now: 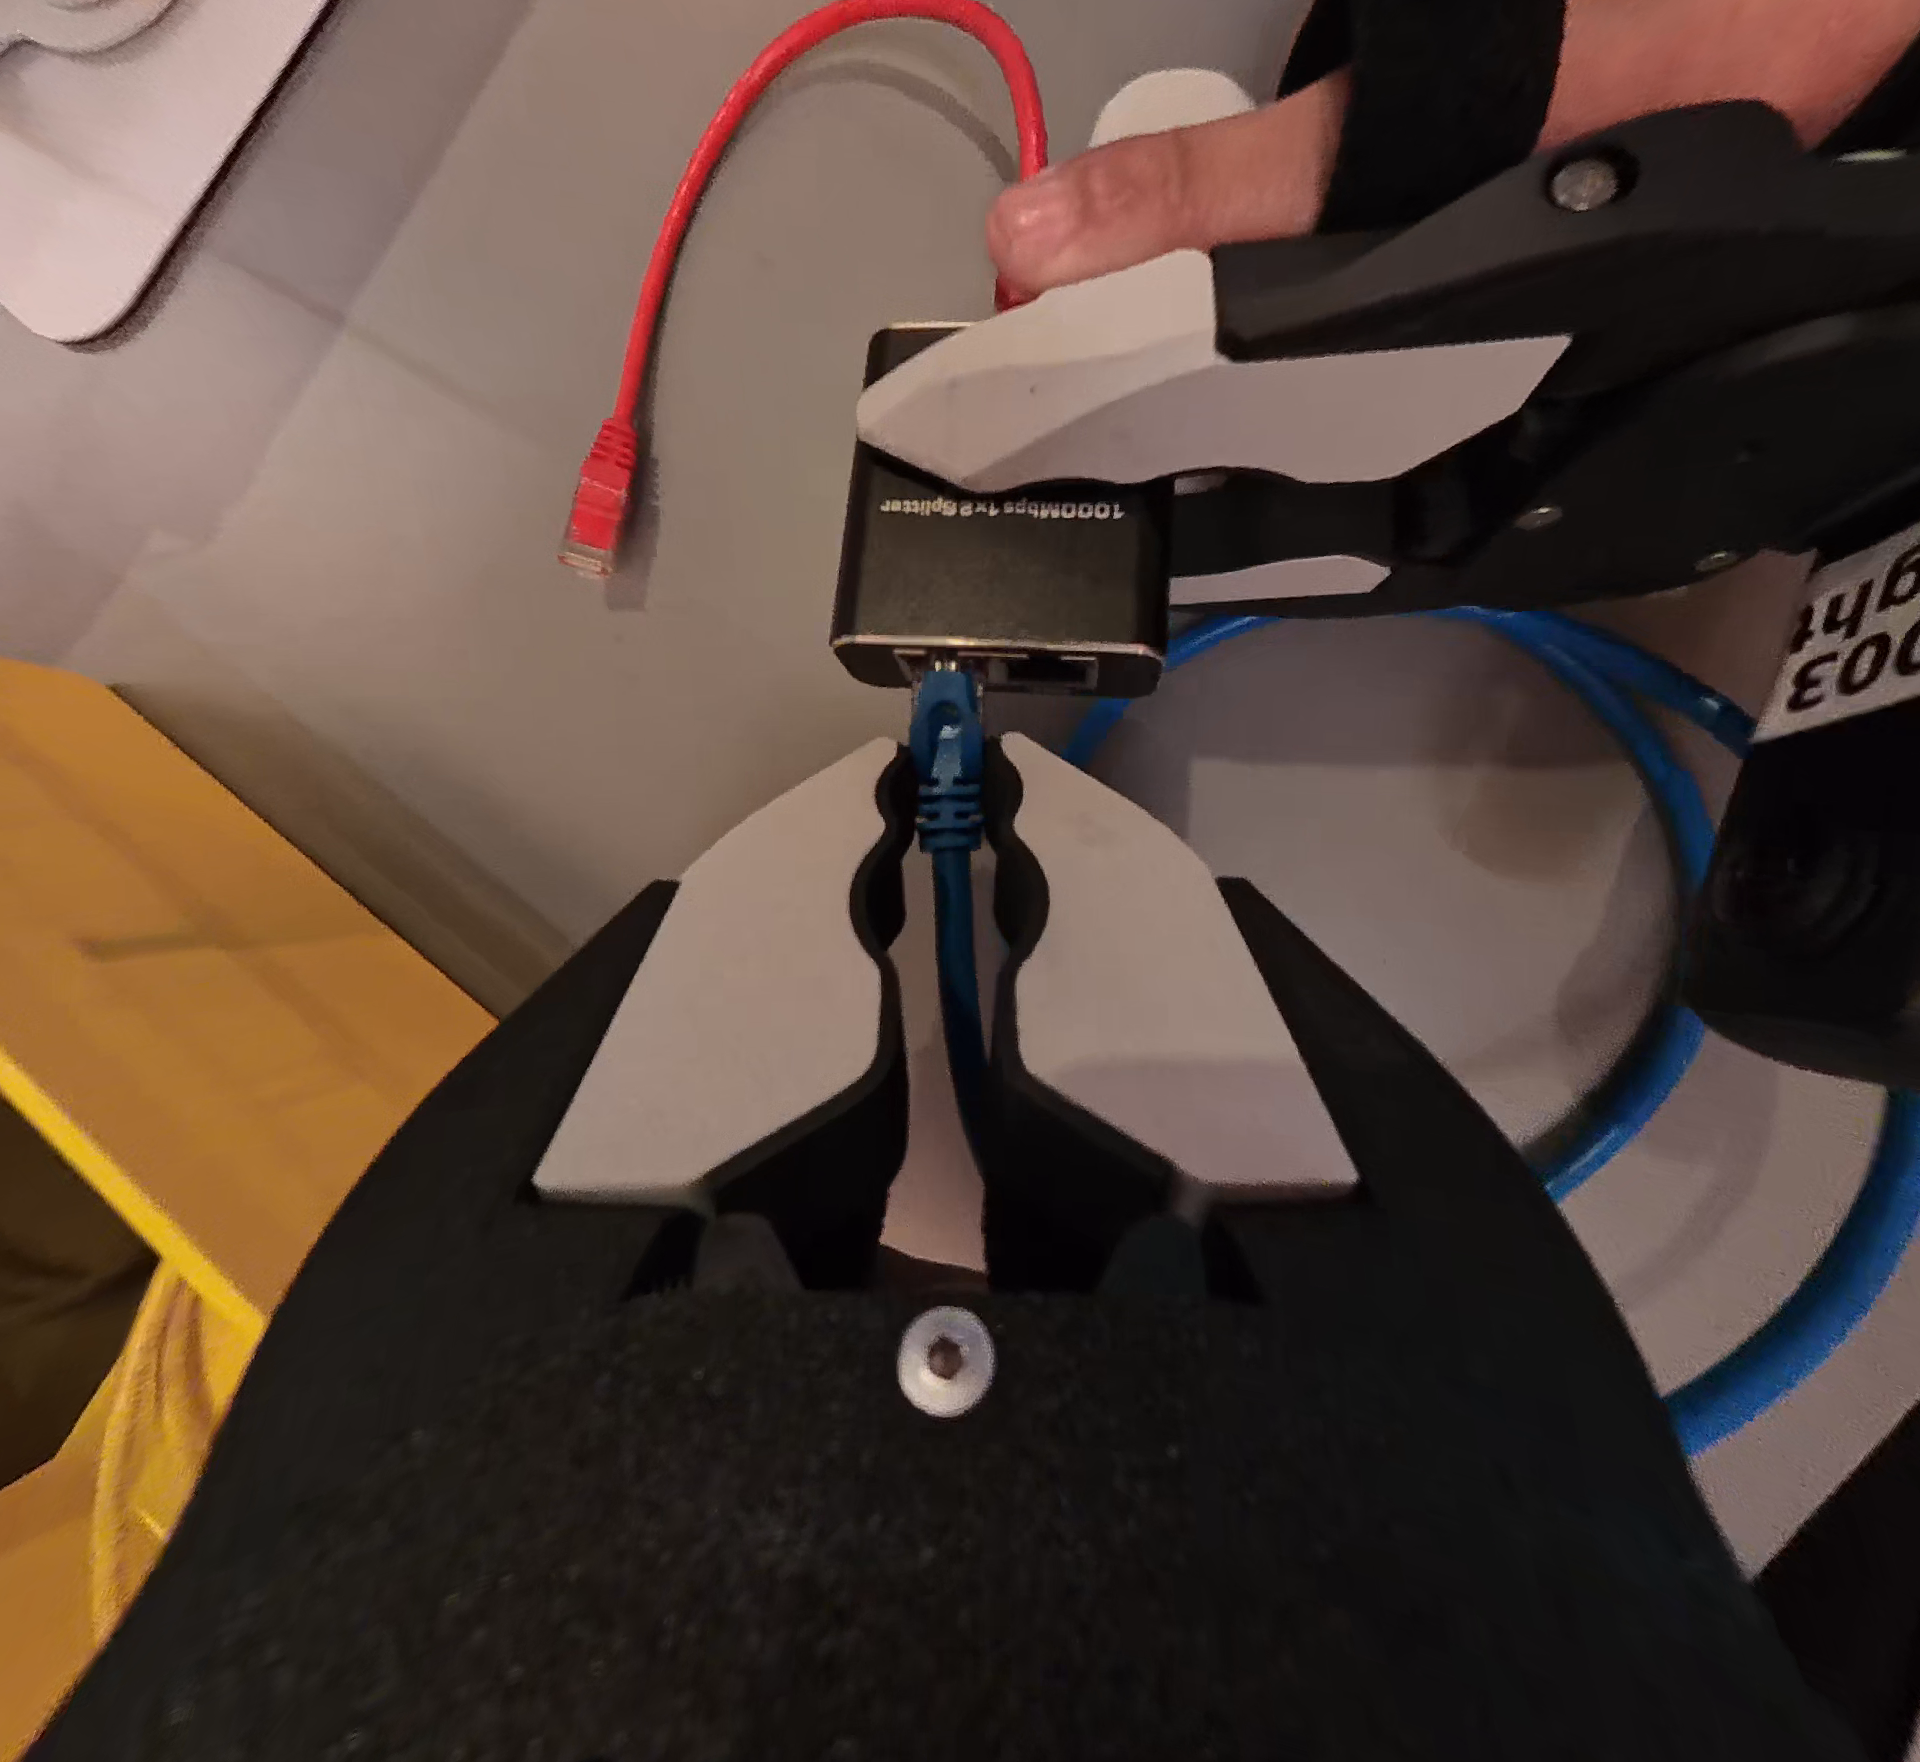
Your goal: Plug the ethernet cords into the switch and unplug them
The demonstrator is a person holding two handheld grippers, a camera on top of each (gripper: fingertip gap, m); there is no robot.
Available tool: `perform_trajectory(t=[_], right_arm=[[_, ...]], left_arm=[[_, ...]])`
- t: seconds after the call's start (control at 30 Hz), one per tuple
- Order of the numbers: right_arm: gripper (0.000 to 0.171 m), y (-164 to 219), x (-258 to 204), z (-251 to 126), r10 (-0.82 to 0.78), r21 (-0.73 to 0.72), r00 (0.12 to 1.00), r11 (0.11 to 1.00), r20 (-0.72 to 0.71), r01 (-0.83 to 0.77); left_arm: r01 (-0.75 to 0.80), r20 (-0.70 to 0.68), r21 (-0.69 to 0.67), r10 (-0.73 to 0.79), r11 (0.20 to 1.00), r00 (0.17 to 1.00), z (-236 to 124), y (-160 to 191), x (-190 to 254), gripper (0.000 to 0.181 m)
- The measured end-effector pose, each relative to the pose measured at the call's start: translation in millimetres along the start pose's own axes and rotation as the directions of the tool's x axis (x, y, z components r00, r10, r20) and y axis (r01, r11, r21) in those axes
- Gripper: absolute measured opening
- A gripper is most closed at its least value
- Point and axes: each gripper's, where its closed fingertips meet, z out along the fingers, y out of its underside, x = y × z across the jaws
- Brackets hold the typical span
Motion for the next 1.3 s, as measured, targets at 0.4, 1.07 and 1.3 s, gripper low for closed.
perform_trajectory(t=[0.4,1.07,1.3], right_arm=[[0.028,20,-7,8,0.133,-0.165,0.989,0.979,0.069,-0.121],[0.029,11,-1,3,0.219,-0.036,0.974,0.976,0.064,-0.217],[0.026,21,-1,2,0.188,-0.062,0.98,0.981,0.067,-0.184]], left_arm=[[0.075,-0.011,0.058,-0.074,0.995,0.997,2,-10,3,0.012],[0.174,0.032,0.124,-0.179,0.977,0.983,6,-16,-13,0.012],[0.326,-0.071,0.187,-0.318,0.927,0.945,15,-25,-7,0.012]])
